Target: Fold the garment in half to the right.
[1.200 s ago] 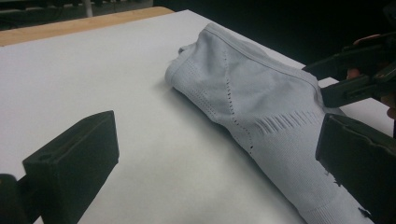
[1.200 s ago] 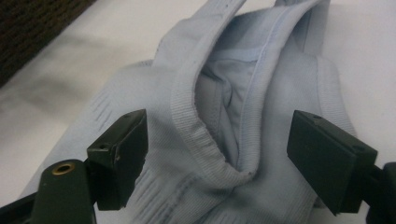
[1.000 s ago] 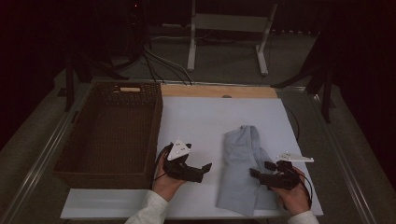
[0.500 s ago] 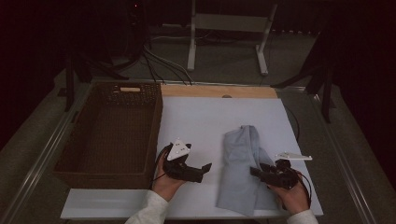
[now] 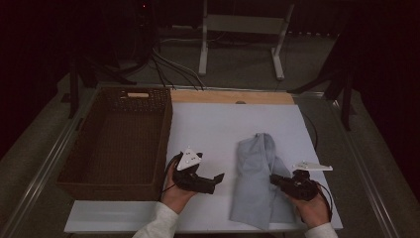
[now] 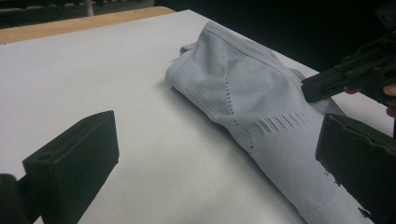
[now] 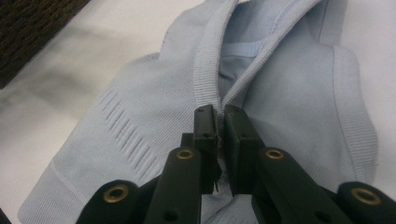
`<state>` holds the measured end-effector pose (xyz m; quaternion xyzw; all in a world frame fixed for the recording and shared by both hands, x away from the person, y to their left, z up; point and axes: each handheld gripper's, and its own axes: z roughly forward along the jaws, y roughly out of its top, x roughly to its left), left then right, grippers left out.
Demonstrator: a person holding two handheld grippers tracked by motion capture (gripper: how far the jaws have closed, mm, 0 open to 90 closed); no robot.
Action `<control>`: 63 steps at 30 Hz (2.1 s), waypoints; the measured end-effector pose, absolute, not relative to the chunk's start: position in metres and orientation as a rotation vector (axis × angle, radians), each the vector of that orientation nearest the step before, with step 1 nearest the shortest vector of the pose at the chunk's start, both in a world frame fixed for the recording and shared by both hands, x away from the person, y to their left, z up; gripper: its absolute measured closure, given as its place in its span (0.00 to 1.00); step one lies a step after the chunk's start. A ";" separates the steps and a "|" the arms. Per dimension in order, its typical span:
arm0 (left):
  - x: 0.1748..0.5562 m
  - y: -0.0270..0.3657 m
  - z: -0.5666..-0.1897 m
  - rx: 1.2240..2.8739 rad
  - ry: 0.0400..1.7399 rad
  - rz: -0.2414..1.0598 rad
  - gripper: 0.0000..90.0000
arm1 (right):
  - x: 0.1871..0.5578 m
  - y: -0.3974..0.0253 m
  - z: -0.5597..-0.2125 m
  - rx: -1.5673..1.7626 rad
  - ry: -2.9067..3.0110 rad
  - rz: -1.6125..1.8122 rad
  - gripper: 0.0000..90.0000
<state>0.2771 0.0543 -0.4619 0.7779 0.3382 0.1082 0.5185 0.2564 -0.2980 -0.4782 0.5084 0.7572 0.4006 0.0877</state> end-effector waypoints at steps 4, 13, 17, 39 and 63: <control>0.277 0.055 -0.462 1.864 0.813 0.261 0.00 | 0.255 -0.297 -0.474 1.488 2.239 1.202 0.95; 0.277 0.055 -0.461 1.863 0.811 0.270 0.00 | 0.254 -0.299 -0.465 1.458 2.205 1.236 0.95; 0.277 0.056 -0.461 1.860 0.814 0.272 0.00 | 0.254 -0.299 -0.462 1.450 2.195 1.243 0.95; 0.277 0.058 -0.459 1.853 0.819 0.266 0.00 | 0.262 -0.318 -0.450 1.455 2.129 1.199 0.96; 0.278 0.058 -0.458 1.849 0.820 0.267 0.00 | 0.278 -0.348 -0.465 1.542 2.146 0.984 0.95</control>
